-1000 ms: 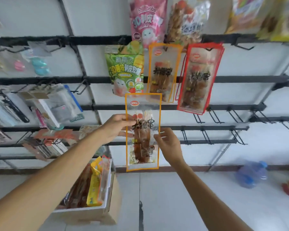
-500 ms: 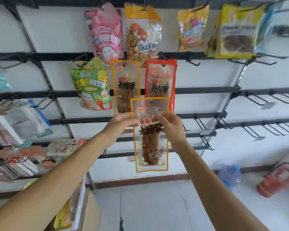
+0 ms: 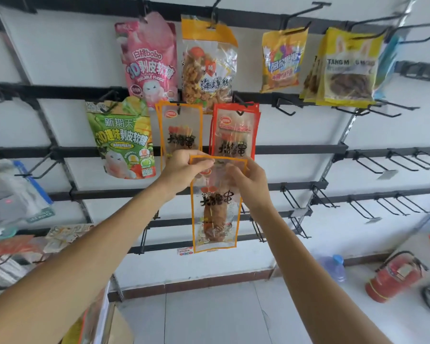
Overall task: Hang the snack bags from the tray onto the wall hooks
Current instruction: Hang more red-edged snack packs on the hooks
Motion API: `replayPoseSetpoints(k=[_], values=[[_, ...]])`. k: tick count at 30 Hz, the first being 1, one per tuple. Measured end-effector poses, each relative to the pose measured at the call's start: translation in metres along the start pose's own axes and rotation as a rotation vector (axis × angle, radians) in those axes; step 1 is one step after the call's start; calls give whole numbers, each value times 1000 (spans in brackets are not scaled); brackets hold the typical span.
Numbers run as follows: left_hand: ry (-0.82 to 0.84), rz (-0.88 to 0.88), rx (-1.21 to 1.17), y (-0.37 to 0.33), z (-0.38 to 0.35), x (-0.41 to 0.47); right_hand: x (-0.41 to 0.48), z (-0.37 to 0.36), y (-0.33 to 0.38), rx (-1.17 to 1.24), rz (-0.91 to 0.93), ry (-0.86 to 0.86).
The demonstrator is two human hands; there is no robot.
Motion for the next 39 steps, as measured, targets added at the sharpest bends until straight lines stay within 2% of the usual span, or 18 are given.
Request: replayPoseSetpoints(k=[4,7,9,13,15,17,21,24,27,30,33,35,39], values=[[12,-79,25,-12,18,14,30,-22,19,-190,171,-60],[-53,-127,26,-12,44,20,44,-52,22,-221,206,-8],[-165,-219,76,-9,65,22,54,-71,24,-228,222,12],[-458,-425,229,-7,103,18,74,-91,26,-108,220,-99],[-601,-552,359,-11,115,12,85,-97,27,-59,220,-120],[-677,-678,547,-14,120,9,94,-105,33,-47,233,-93],[-576,-812,886,-18,106,14,106,-116,43,-140,301,-108],[-515,-803,1038,-18,96,22,113,-120,39,-244,317,-127],[-482,-734,1114,-16,93,32,122,-119,34,-239,292,-104],[-451,-737,1159,-16,90,39,132,-113,27,-152,247,-56],[-432,-740,1224,-13,86,48,140,-111,19,-185,230,-29],[-427,-729,1275,-7,84,56,145,-109,14,-260,248,-86],[-417,-702,1358,3,81,71,132,-105,8,-579,368,-327]])
Point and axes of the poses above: each hand's wrist, its own x-axis towards the middle knuckle, its own z-axis out of the back of the hand, y = z × x, the point moved 6 cm from there along x, towards the middle knuckle, and after that the axes turned 11 degrees about z, right-handed, at the moved point
